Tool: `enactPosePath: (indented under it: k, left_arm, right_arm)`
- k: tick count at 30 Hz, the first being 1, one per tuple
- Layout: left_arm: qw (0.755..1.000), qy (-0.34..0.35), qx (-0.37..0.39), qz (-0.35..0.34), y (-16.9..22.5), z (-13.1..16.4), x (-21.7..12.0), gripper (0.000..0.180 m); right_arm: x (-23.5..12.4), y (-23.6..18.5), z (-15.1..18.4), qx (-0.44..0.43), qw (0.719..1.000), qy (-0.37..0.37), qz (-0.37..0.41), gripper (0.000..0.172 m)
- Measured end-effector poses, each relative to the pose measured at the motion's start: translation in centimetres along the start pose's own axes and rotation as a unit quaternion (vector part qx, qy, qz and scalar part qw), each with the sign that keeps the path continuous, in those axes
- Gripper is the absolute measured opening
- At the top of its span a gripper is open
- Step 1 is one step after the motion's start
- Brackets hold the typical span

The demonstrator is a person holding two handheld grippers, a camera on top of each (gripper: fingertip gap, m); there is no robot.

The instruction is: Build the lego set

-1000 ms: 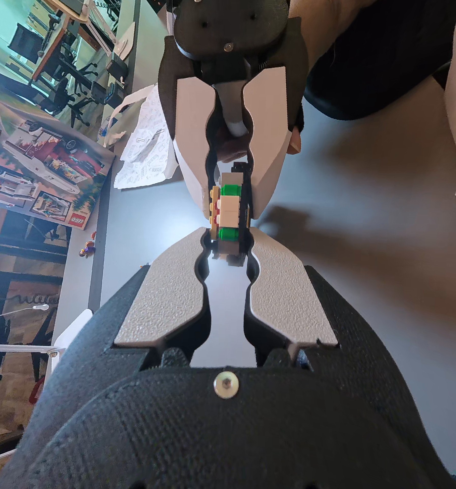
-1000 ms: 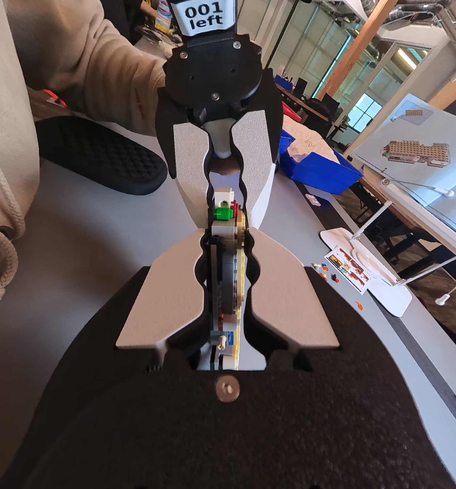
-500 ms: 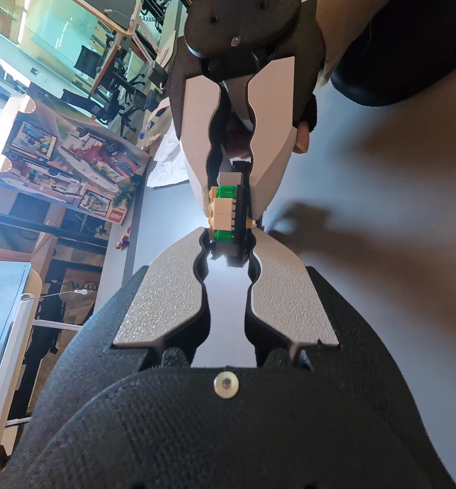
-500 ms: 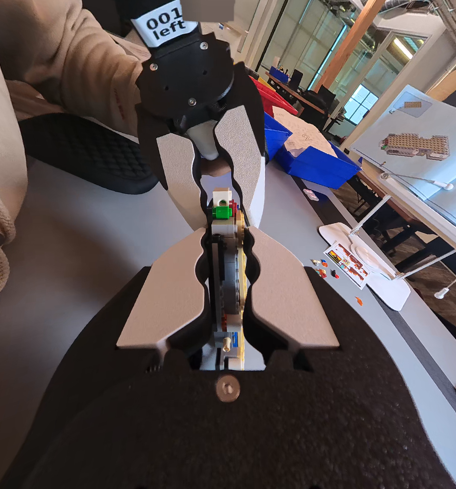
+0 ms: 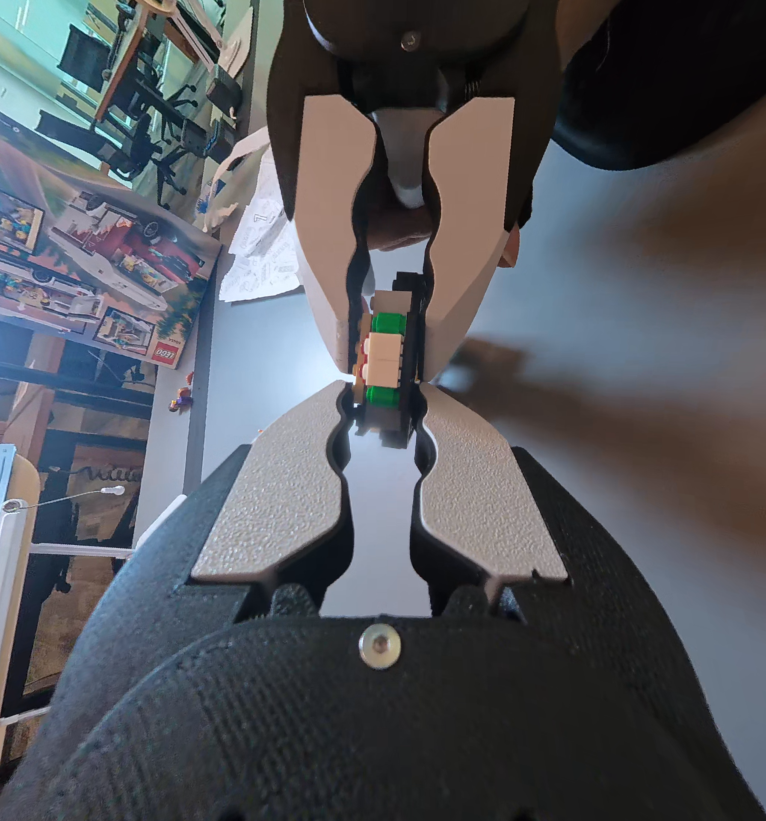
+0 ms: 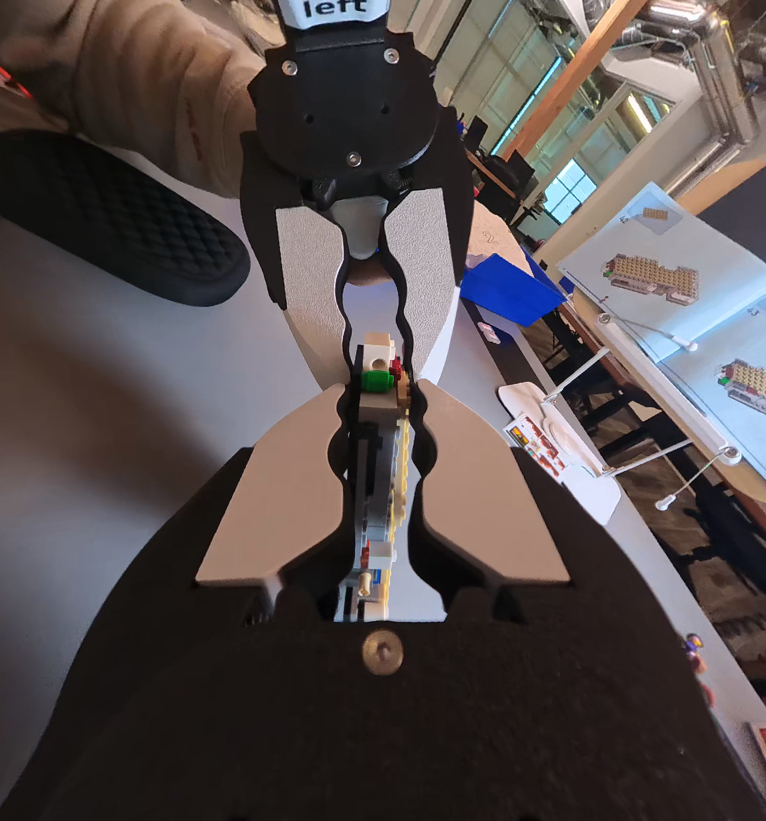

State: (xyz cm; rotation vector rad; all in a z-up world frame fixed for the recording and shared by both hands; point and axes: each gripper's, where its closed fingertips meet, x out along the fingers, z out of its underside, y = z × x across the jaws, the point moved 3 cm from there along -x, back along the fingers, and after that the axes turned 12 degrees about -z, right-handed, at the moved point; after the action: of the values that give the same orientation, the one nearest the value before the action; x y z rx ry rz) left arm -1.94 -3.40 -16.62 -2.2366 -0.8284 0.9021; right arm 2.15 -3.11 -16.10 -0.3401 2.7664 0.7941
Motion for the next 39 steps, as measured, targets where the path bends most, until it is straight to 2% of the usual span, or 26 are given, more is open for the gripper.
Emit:
enactPosePath:
  k: [3, 7, 11, 19, 20, 22, 24, 27, 31, 36, 39]
  left_arm:
    - [1.000, 0.006, 0.000, -0.011, -0.1, 0.0, 0.0, 0.026]
    - [0.998, 0.026, 0.020, -0.059, -0.6, -0.1, -0.1, 0.032]
    - [0.998, 0.020, 0.024, -0.046, -0.5, -0.1, -0.1, 0.026]
    - [0.999, 0.034, 0.005, -0.021, 0.0, 0.0, -0.4, 0.024]
    - [0.999, 0.035, 0.005, -0.022, 0.1, 0.0, -0.4, 0.024]
    - [0.999, 0.035, -0.012, -0.021, -0.1, 0.4, -0.6, 0.024]
    - [0.999, 0.037, -0.027, -0.018, -0.3, 0.6, -0.8, 0.024]
    - [0.999, 0.045, -0.025, -0.017, -0.2, 0.6, -0.9, 0.024]
    - [0.997, 0.059, -0.033, -0.022, -0.2, 1.2, -1.1, 0.024]
    - [0.997, 0.060, -0.033, -0.035, -0.1, 1.9, -1.6, 0.025]
    - [0.997, 0.043, -0.019, -0.054, -0.1, 2.2, -1.9, 0.039]
  right_arm:
    - [0.0, 0.3, 0.1, 0.037, 0.999, 0.011, -0.005, 0.024]
    - [-0.1, 0.7, 0.2, 0.069, 0.997, 0.018, -0.010, 0.023]
    - [0.0, 0.7, 0.2, 0.078, 0.997, 0.024, -0.014, 0.023]
    - [0.0, 0.0, 0.0, 0.011, 1.000, -0.006, -0.020, 0.024]
    - [-0.1, 0.0, 0.3, 0.008, 1.000, -0.018, -0.023, 0.026]
    - [-0.2, -0.1, 1.6, 0.007, 0.998, -0.052, -0.027, 0.041]
    - [-0.1, -0.2, 2.6, -0.004, 0.997, -0.070, -0.020, 0.042]
    - [0.6, 0.1, 3.4, -0.041, 0.995, -0.094, 0.004, 0.033]
    - [1.2, 0.3, 3.4, -0.001, 0.997, -0.083, 0.002, 0.023]
    - [1.8, 0.4, 3.4, 0.017, 0.994, -0.107, 0.005, 0.022]
    - [2.2, 0.0, 3.2, 0.003, 0.992, -0.124, 0.003, 0.022]
